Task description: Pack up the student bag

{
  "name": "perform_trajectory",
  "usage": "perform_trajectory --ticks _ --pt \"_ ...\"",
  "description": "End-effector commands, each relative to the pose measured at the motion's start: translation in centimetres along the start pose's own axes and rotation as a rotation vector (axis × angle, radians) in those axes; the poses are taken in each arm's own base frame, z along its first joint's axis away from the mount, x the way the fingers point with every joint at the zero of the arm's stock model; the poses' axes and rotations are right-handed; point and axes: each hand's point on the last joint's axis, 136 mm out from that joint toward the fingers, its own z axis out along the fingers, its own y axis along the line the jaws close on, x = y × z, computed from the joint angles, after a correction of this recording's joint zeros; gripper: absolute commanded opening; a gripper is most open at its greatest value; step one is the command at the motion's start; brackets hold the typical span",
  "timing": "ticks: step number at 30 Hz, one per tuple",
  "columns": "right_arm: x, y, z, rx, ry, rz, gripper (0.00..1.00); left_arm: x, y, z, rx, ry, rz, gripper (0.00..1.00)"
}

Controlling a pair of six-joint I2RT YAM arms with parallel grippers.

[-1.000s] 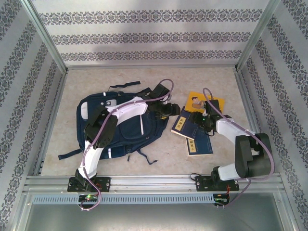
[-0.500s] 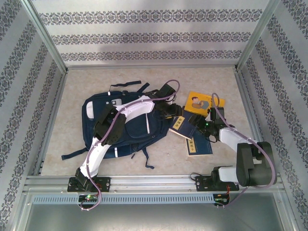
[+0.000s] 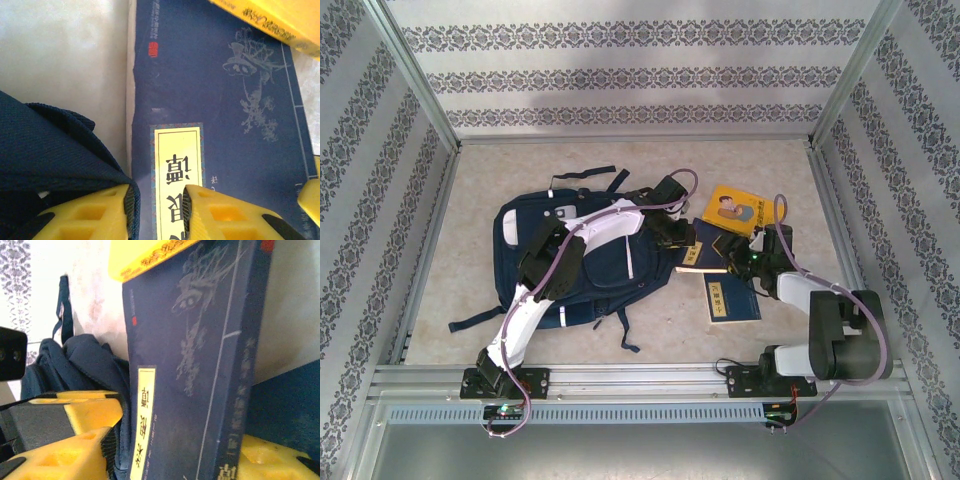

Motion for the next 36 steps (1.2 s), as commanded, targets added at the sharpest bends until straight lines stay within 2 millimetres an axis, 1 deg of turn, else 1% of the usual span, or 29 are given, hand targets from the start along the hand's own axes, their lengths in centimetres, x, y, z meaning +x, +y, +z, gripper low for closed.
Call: perform_trajectory --ticks 1,2,4,5,7,8,9,10,12,15,17,19,20,23,25,27,28,31,34,36 --pt "0.5 2.0 0.5 -0.084 0.042 -0.035 0.45 4.0 -0.1 2.6 -0.014 0.130 0.033 0.33" --pt "0.6 1.6 0.6 -0.076 0.044 -0.029 0.40 4.0 -0.1 2.4 -0.016 0.127 0.036 0.33" --pt "0.7 1.1 0.7 -0.062 0.044 -0.023 0.27 3.7 -0.3 1.7 -0.018 0.116 0.035 0.33" --pt "0.8 0.9 0.6 -0.054 0.046 -0.020 0.22 3.5 -0.3 1.2 -0.019 0.107 0.032 0.34" --pt "1.0 0.7 0.3 -0.037 0.044 -0.019 0.12 2.9 -0.1 -0.4 -0.023 0.076 0.015 0.40" --pt "1.1 0.6 0.1 -0.031 0.042 -0.018 0.12 2.5 0.1 -1.2 -0.023 0.059 -0.001 0.44" --pt "1.2 0.7 -0.2 -0.025 0.039 -0.016 0.10 2.1 0.3 -2.1 -0.023 0.040 -0.021 0.50" --pt "1.4 0.7 -0.6 -0.023 0.036 -0.015 0.07 1.6 0.5 -3.3 -0.021 0.012 -0.044 0.55" --pt "1.9 1.0 -1.3 -0.030 0.031 -0.008 0.04 0.9 0.9 -5.6 -0.006 -0.040 -0.077 0.61" --pt "2.9 2.1 -2.8 -0.052 0.016 -0.013 0.00 0.1 1.1 -9.2 0.008 -0.111 -0.104 0.67" --pt "3.6 3.0 -3.9 -0.066 0.009 -0.034 0.00 0.0 1.1 -11.3 0.020 -0.146 -0.114 0.70" --pt "4.2 4.3 -5.4 -0.098 -0.005 -0.063 0.00 0.2 0.8 -13.2 0.049 -0.172 -0.123 0.73" --pt "4.4 5.1 -6.0 -0.119 -0.011 -0.079 0.00 0.4 0.6 -13.8 0.067 -0.174 -0.124 0.74" --pt "4.9 7.9 -8.5 -0.203 -0.047 -0.147 0.00 0.9 -0.9 -15.5 0.185 -0.184 -0.128 0.79" --pt "5.4 10.2 -10.1 -0.281 -0.058 -0.193 0.00 1.2 -2.5 -16.5 0.289 -0.188 -0.116 0.81" --pt "6.3 12.1 -11.2 -0.351 -0.034 -0.234 0.00 1.6 -3.9 -17.5 0.379 -0.191 -0.090 0.81" --pt "6.7 13.0 -11.6 -0.385 -0.018 -0.253 0.00 1.6 -5.1 -18.1 0.442 -0.197 -0.062 0.82" --pt "8.0 14.9 -12.4 -0.447 0.020 -0.303 0.00 2.1 -7.3 -19.5 0.584 -0.193 -0.018 0.82" --pt "8.9 16.5 -13.2 -0.504 0.048 -0.350 0.00 2.6 -8.8 -21.1 0.686 -0.213 0.041 0.82" --pt "9.4 17.5 -13.7 -0.547 0.056 -0.373 0.00 3.0 -9.2 -21.6 0.716 -0.210 0.072 0.81"
